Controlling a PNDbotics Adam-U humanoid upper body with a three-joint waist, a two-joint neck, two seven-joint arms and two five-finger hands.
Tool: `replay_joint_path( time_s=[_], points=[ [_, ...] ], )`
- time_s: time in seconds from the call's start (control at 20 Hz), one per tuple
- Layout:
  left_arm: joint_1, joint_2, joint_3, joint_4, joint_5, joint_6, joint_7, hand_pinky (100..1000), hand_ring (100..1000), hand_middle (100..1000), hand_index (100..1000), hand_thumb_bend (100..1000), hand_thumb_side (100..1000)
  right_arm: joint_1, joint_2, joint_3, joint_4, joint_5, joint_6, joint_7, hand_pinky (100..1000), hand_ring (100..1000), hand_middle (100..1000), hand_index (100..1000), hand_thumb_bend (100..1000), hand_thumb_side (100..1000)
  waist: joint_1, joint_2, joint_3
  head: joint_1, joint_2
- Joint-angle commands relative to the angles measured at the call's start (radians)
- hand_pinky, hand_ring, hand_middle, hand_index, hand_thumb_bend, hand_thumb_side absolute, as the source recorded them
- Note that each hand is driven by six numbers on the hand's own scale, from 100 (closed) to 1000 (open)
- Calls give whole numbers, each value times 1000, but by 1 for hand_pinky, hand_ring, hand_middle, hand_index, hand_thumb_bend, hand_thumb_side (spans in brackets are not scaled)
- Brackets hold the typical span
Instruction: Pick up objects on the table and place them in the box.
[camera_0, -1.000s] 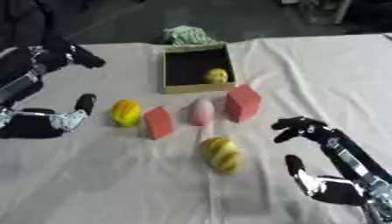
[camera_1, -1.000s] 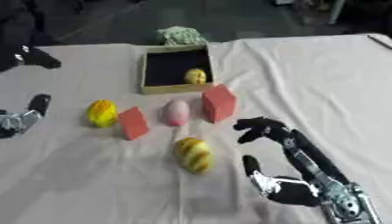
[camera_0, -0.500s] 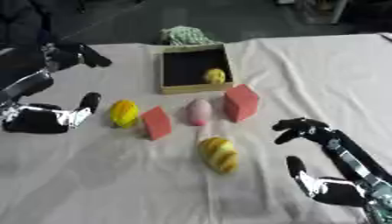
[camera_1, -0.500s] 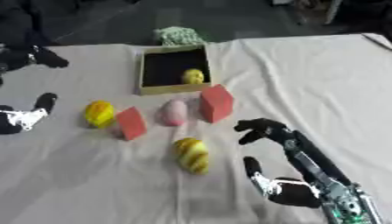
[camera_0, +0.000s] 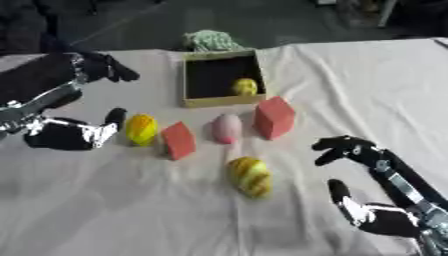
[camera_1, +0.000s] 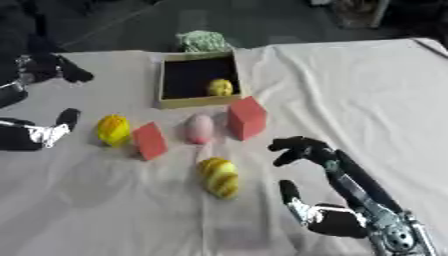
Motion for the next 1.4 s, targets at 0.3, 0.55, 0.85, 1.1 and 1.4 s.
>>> replay_joint_path(
  time_s=[0.3,0.55,0.85,1.1,1.4],
  points=[
    [-60,-82,-23,198,-113,-43,-22,796,735,752,886,100,262,-5,-12,1,-11,-9,-3,5,689,681,787,913,100,423,-4,-14,-2,2,-10],
    [-91,-143,-25,329,-177,-73,-2,797,738,756,886,100,263,-5,-10,2,-11,-11,-4,7,689,681,787,913,100,423,-7,-15,-4,3,-9],
    [-125,-203,-21,454,-233,-106,14,799,741,758,890,100,266,-5,-7,3,-10,-14,-4,9,689,681,788,913,100,424,-9,-14,-6,6,-6],
    [-146,-241,-17,521,-269,-122,3,805,749,766,897,100,270,-6,-6,4,-9,-17,-4,12,689,681,788,913,100,424,-11,-14,-8,8,-5],
    [-167,-270,-13,576,-319,-135,-30,812,761,784,908,100,280,-8,-4,5,-9,-20,-4,14,689,682,788,913,100,424,-13,-14,-11,11,-4]
  ],
)
